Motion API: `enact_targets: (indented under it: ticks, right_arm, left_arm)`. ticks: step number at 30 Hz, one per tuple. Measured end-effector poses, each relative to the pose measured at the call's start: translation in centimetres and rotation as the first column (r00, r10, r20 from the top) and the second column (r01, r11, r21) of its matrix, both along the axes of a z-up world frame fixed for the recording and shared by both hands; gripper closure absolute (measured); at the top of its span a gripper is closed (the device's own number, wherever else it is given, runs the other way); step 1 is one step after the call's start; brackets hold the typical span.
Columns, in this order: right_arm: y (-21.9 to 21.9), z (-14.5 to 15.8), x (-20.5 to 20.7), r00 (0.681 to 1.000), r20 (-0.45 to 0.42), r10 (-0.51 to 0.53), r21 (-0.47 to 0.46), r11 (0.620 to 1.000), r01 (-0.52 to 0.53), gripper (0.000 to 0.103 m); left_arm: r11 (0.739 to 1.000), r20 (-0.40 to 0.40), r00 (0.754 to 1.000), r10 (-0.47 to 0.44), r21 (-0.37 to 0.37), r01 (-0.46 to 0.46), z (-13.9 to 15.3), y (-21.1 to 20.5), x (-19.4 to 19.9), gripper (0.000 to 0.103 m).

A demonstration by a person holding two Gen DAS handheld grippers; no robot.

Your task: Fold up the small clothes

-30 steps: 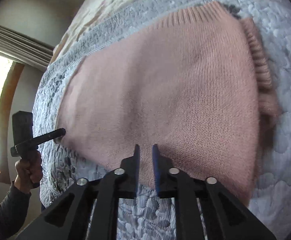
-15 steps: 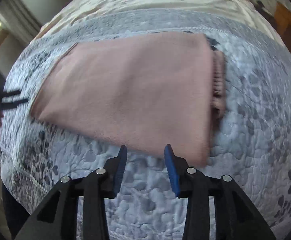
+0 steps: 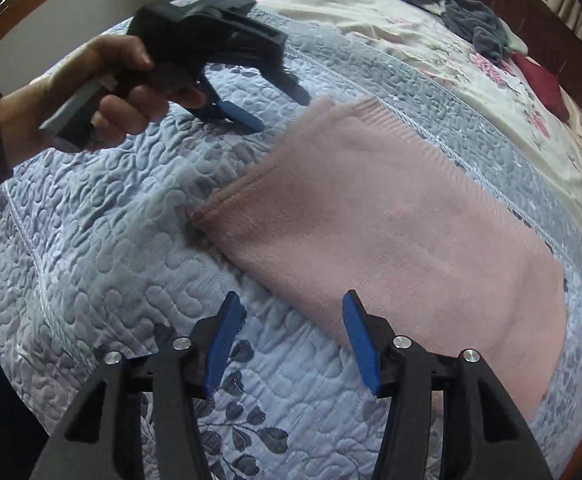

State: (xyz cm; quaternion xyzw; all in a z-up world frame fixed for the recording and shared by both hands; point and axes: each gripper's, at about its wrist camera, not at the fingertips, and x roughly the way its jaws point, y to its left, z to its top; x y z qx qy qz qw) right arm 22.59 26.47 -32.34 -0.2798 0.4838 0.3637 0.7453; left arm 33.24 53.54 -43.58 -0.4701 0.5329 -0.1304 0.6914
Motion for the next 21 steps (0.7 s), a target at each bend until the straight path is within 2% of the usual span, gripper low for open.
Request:
enact_targets:
  ticks: [5, 12, 19, 21]
  right_arm:
    - [2.0, -0.9, 0.4, 1.000, -0.001, 0.015, 0.001, 1.000, -0.015, 0.049]
    - [3.7, -2.4, 0.7, 0.999, 0.013, 0.037, -0.010, 0.999, -0.037, 0.049]
    - [4.7, -4.3, -0.4, 0.991, 0.115, 0.069, -0.059, 0.996, -0.063, 0.044]
    - [5.0, -5.1, -1.3, 0.981, 0.165, 0.100, -0.097, 0.992, -0.085, 0.043]
  left_arm:
    - [0.999, 0.020, 1.000, -0.019, -0.037, 0.020, -0.8, -0.3, 2.1, 0.030]
    - [0.997, 0.034, 0.997, -0.069, -0.043, 0.070, -1.6, -1.1, 5.4, 0.030]
    - [0.994, 0.037, 0.995, -0.098, -0.045, 0.100, -2.0, -2.7, 8.0, 0.031]
    - [0.993, 0.032, 0.994, -0.107, -0.046, 0.108, -2.1, -3.2, 8.4, 0.035]
